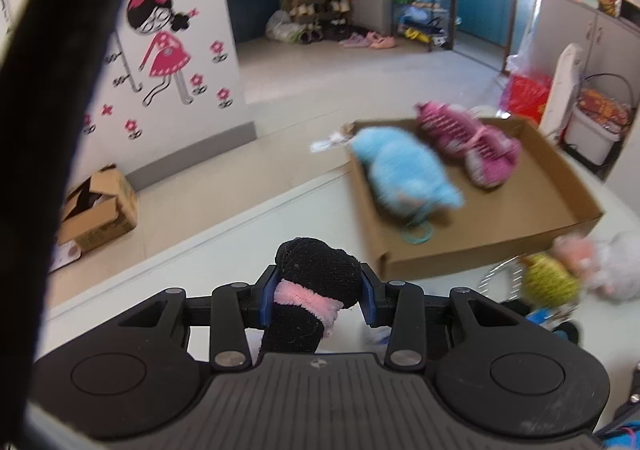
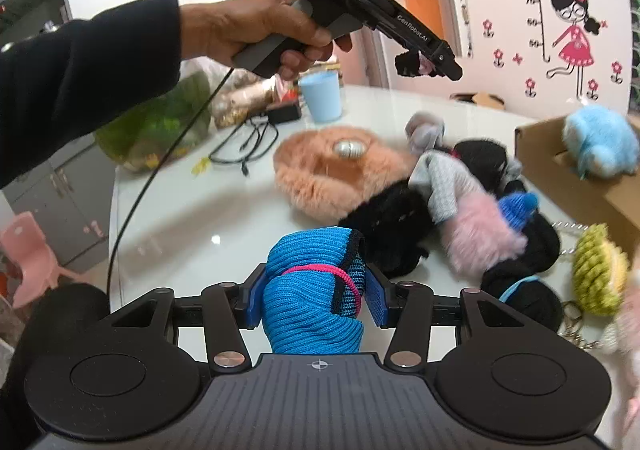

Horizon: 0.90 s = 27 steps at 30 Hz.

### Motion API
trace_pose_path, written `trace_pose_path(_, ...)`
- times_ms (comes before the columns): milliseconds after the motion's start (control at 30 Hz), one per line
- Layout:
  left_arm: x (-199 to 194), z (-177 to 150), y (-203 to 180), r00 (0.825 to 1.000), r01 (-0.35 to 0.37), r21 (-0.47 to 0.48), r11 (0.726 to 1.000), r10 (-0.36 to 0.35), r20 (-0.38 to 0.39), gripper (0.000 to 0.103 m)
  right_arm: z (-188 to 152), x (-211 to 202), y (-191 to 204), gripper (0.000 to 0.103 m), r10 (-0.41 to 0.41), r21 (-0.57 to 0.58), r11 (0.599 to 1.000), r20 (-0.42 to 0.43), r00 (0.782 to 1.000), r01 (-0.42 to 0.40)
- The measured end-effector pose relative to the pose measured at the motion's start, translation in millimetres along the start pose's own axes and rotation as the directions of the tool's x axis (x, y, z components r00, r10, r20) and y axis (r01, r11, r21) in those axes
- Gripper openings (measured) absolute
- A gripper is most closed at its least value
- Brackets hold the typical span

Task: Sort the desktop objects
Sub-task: 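Carry both dolls to the box and lower them inside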

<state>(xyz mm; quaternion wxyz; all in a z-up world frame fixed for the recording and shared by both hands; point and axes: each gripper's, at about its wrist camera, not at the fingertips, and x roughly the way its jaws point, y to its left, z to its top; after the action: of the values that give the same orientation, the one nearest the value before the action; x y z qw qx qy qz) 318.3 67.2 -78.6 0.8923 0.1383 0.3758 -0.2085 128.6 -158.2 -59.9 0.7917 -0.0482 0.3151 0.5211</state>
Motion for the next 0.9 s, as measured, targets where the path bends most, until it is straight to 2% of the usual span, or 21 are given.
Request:
trace_pose_path(133, -13, 21, -28, 0.999, 0.025, 0.017, 1.000, -0.025, 0.027, 0.037, 10, -29, -1, 0.056, -0.050, 0.005, 0.999, 0.068, 0.996, 0.049)
trace_pose_path(233, -16, 39, -50, 0.997, 0.052, 0.010, 0.999, -0.053, 0.055, 0.037, 23, -58, -8, 0.056, -0.111, 0.017, 0.994, 0.124, 0.986, 0.110)
trace_pose_path(333, -8, 59, -69, 0.993, 0.079, -0.013, 0.997, -0.078, 0.084, 0.037, 37, -90, -24, 0.056, -0.186, 0.048, 0.982, 0.167, 0.968, 0.181)
trace_pose_path(433, 10, 78, -87, 0.989, 0.100, -0.054, 0.993, -0.094, 0.114, 0.037, 52, -119, -51, 0.056, -0.285, 0.087, 0.958, 0.181, 0.941, 0.273)
trace_pose_path(533, 38, 93, -100, 0.984, 0.133, -0.118, 0.984, -0.117, 0.135, 0.037, 65, -137, -85, 0.056, -0.386, 0.128, 0.921, 0.163, 0.908, 0.368)
trace_pose_path(700, 89, 107, -114, 0.982, 0.145, -0.199, 0.969, -0.117, 0.147, 0.037, 84, -144, -152, 0.056, -0.554, 0.206, 0.825, 0.102, 0.827, 0.527)
trace_pose_path(800, 112, 109, -113, 0.982, 0.152, -0.247, 0.957, -0.118, 0.148, 0.037, 91, -134, -193, 0.056, -0.624, 0.243, 0.765, 0.054, 0.779, 0.596)
trace_pose_path(900, 130, 104, -111, 0.982, 0.148, -0.291, 0.945, -0.107, 0.152, 0.037, 94, -119, -234, 0.056, -0.665, 0.266, 0.722, 0.012, 0.747, 0.638)
